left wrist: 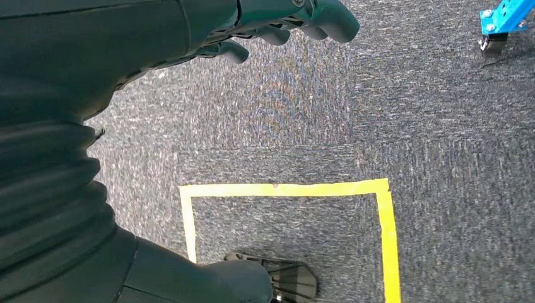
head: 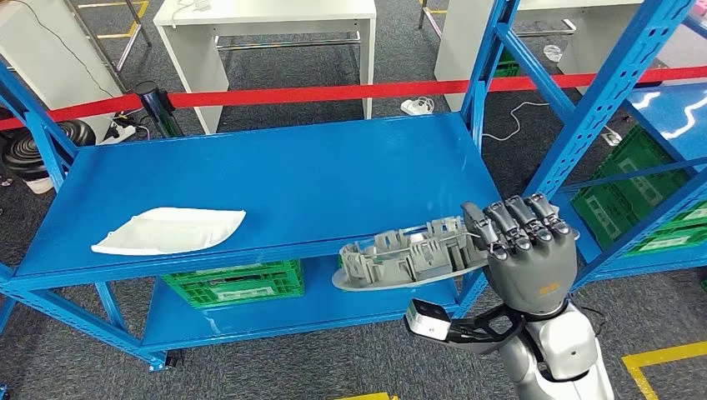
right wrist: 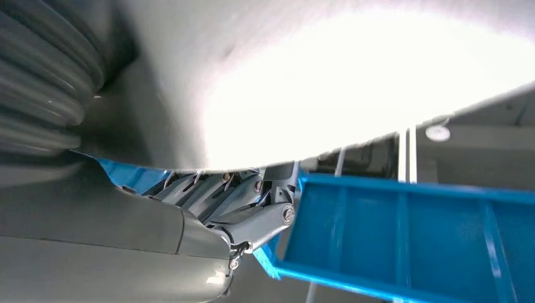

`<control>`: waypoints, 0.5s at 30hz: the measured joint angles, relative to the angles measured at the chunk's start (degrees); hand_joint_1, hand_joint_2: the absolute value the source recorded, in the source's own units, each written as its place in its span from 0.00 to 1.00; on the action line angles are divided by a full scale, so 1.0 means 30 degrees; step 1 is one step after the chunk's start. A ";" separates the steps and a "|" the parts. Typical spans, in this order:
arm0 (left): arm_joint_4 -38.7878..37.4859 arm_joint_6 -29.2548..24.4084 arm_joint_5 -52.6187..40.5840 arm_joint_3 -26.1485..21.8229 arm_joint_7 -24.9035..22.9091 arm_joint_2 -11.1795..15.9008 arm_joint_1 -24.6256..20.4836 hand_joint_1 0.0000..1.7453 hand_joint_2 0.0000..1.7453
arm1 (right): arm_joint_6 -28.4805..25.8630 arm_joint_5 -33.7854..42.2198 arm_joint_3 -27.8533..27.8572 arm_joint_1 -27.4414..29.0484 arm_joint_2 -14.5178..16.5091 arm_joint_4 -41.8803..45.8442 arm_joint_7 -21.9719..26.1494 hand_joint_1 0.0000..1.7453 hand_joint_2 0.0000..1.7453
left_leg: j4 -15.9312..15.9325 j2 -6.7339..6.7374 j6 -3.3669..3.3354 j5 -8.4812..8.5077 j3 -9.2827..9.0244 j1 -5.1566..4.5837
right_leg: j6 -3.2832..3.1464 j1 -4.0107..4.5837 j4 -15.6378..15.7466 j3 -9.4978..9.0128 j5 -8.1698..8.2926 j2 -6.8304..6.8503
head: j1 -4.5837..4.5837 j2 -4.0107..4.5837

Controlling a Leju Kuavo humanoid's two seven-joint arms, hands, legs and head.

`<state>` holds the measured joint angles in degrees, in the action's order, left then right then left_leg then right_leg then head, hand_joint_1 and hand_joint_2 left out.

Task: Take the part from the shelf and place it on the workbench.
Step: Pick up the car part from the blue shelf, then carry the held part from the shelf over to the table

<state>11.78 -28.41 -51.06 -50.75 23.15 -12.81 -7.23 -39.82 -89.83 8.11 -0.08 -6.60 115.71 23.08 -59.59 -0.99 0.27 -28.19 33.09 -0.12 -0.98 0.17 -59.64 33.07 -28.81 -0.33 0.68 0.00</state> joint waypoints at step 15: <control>0.0000 0.1034 0.0750 -0.0322 0.0127 -0.0013 0.0017 0.00 1.00 | 0.0022 -0.0056 -0.0683 -0.0510 -0.0169 0.0204 -0.1191 1.00 1.00 | 0.0050 0.0027 -0.0340 -0.0006 -0.0046 -0.0138 | 0.0315 -0.0185 0.0087 -0.0070 0.0001 0.0005 | -0.0004 0.0000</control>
<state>11.78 -25.31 -48.81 -51.72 23.53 -12.85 -7.18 -39.76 -90.00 6.06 -1.61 -7.11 116.32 19.51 -59.43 -0.91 -0.75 -28.21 32.95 -0.53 -0.03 -0.38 -59.38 32.86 -28.81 -0.32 0.67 0.00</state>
